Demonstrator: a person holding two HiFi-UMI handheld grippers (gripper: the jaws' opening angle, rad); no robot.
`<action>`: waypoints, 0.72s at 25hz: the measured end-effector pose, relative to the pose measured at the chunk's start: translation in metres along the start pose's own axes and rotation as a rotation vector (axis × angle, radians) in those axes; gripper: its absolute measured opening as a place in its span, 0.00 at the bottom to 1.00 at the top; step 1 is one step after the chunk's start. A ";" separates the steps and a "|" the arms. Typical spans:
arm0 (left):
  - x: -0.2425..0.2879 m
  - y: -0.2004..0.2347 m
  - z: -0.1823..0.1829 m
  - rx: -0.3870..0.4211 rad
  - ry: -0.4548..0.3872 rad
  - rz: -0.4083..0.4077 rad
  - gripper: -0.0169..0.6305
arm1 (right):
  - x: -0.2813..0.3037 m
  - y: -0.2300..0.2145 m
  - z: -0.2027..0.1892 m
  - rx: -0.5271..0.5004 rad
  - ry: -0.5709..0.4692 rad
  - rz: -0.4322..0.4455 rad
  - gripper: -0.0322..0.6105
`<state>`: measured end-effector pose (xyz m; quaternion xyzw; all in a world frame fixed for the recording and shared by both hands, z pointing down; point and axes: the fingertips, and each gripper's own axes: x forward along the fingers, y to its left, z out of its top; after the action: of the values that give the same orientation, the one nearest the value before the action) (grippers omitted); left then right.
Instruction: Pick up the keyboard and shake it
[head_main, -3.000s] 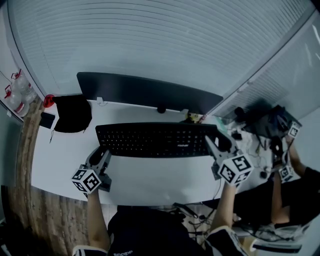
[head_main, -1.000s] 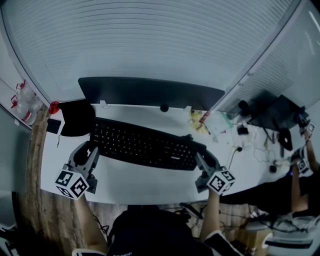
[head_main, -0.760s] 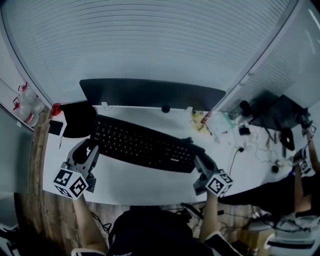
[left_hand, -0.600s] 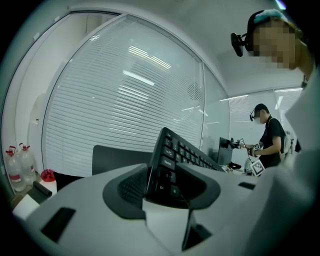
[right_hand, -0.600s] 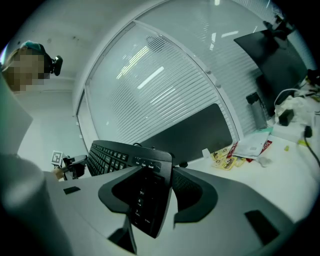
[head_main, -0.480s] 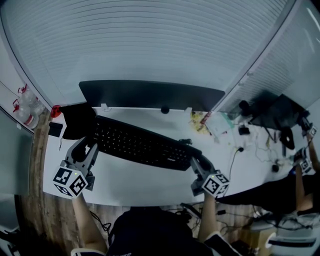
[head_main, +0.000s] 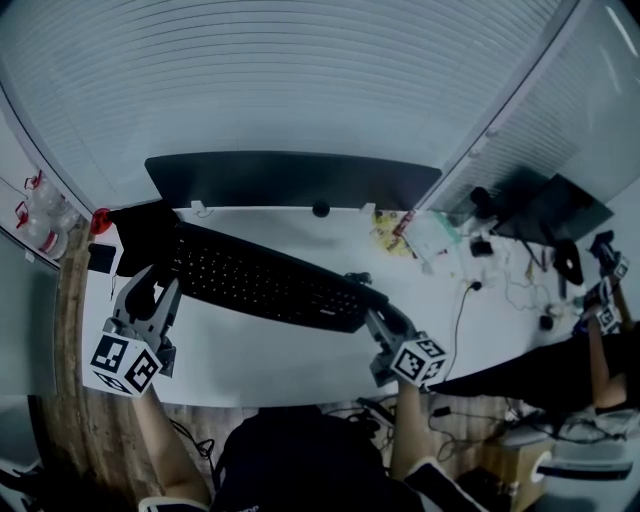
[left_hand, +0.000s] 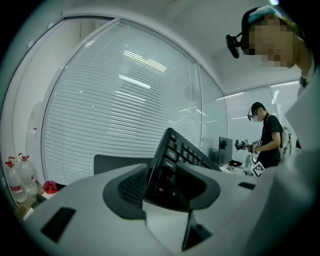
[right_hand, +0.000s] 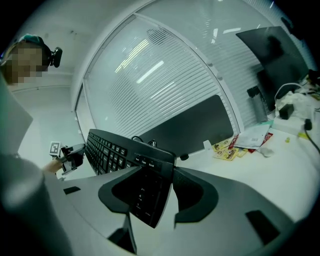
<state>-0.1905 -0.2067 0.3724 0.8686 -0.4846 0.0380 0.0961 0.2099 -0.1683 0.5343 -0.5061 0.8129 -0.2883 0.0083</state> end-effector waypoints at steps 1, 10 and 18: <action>0.001 0.000 0.002 0.003 -0.001 -0.003 0.31 | 0.002 0.000 0.000 -0.001 0.004 -0.003 0.33; -0.005 -0.010 0.006 0.045 -0.009 -0.029 0.29 | -0.002 -0.008 0.004 0.013 -0.019 -0.007 0.33; 0.001 -0.010 -0.008 0.070 0.026 -0.033 0.29 | -0.015 -0.008 0.002 0.017 -0.023 -0.020 0.33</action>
<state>-0.1809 -0.2008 0.3791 0.8787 -0.4675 0.0646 0.0723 0.2240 -0.1593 0.5325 -0.5174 0.8052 -0.2892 0.0190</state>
